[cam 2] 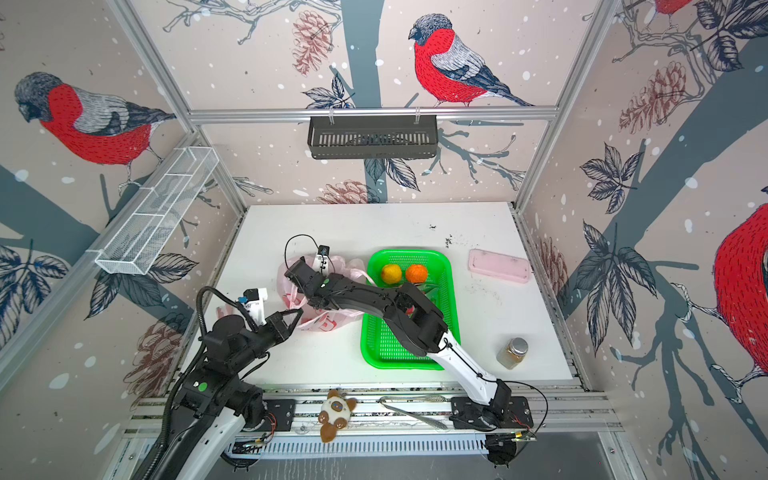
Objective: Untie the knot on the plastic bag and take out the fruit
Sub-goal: 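Reach into the bag and grasp the small red fruit with the right gripper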
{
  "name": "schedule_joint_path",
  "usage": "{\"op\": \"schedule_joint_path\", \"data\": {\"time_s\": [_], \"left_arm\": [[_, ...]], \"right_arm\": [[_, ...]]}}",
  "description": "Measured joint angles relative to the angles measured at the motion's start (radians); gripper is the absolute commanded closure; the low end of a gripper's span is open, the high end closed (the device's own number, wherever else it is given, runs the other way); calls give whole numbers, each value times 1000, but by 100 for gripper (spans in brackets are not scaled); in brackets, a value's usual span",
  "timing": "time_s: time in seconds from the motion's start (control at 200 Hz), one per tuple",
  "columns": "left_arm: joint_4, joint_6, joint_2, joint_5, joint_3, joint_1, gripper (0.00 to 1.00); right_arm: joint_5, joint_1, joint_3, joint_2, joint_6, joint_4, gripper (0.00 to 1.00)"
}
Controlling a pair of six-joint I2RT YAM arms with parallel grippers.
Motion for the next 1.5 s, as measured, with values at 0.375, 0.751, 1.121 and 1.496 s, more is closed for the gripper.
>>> {"op": "schedule_joint_path", "data": {"time_s": [0.375,0.751,1.121,1.496], "left_arm": [[-6,0,1,3,0,-15,100],[-15,-3,5,-8,-2,-18,100],[7,-20,26,-82,-46,-18,100],[50,-26,29,-154,-71,-18,100]], "right_arm": [[34,-26,18,52,11,49,26],[35,-30,20,53,-1,54,57],[21,-10,-29,-19,-31,48,68],[-18,-9,-100,-93,-53,56,70]]}}
